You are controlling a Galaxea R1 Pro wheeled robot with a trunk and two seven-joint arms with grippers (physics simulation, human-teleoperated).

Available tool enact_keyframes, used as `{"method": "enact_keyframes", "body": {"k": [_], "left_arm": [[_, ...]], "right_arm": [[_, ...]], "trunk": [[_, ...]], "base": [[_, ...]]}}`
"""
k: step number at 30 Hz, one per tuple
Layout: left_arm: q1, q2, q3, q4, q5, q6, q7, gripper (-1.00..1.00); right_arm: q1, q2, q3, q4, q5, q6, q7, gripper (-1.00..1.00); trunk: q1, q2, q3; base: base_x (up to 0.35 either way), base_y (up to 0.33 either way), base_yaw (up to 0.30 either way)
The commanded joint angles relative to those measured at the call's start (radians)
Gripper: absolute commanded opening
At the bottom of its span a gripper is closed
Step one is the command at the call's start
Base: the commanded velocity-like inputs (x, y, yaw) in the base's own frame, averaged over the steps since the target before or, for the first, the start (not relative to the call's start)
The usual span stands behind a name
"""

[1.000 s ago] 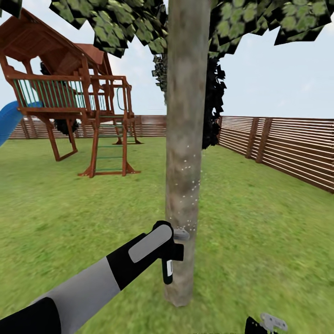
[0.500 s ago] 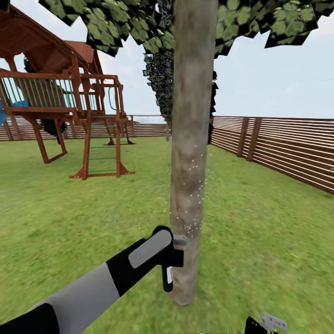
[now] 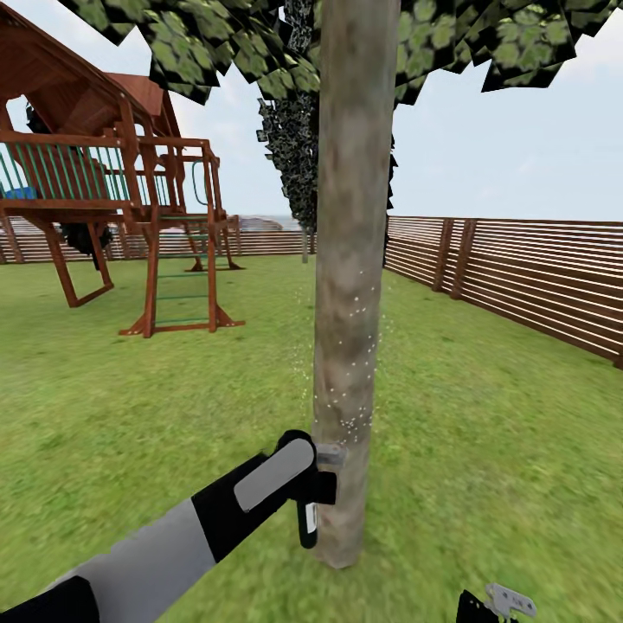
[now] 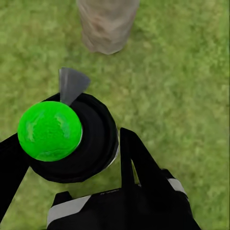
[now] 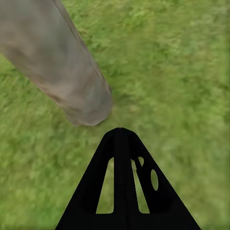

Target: In the garden, pick up the pesticide atomizer on the floor and spray pesticide onto both trees until each tree trunk is fully covered.

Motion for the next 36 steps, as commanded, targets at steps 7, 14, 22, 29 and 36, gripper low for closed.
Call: {"method": "enact_keyframes", "body": {"k": [7, 14, 22, 29, 36], "left_arm": [[0.154, 0.158, 0.001, 0.000, -0.258, -0.072, -0.316, -1.00], [0.222, 0.221, 0.000, 0.178, -0.466, -0.334, -0.690, -1.00], [0.245, 0.222, 0.001, 0.422, -0.621, -0.617, -1.026, -1.00], [0.330, 0.223, 0.008, 0.429, -0.616, -0.861, -1.049, -1.00], [0.370, 0.235, 0.002, 0.427, -0.626, -1.027, -1.161, -1.00]], "right_arm": [[-0.001, 0.000, -0.002, 0.001, -0.010, 0.000, 0.004, -1.00], [-0.001, 0.000, -0.002, 0.001, -0.010, -0.003, 0.000, -1.00], [-0.001, 0.000, -0.001, 0.003, -0.003, -0.002, -0.003, -1.00], [-0.001, -0.002, -0.002, 0.000, 0.000, 0.000, 0.011, -1.00], [-0.026, -0.018, -0.008, -0.230, 0.000, 0.237, 0.081, -1.00]], "trunk": [[0.000, -0.002, -0.002], [0.000, -0.002, -0.002], [0.000, -0.002, -0.002], [0.000, -0.002, -0.002], [0.000, -0.002, -0.002]], "base": [[0.000, 0.000, 0.000], [0.000, 0.000, 0.000], [0.000, 0.000, 0.000], [0.000, 0.000, 0.000], [0.000, 0.000, 0.000]]}}
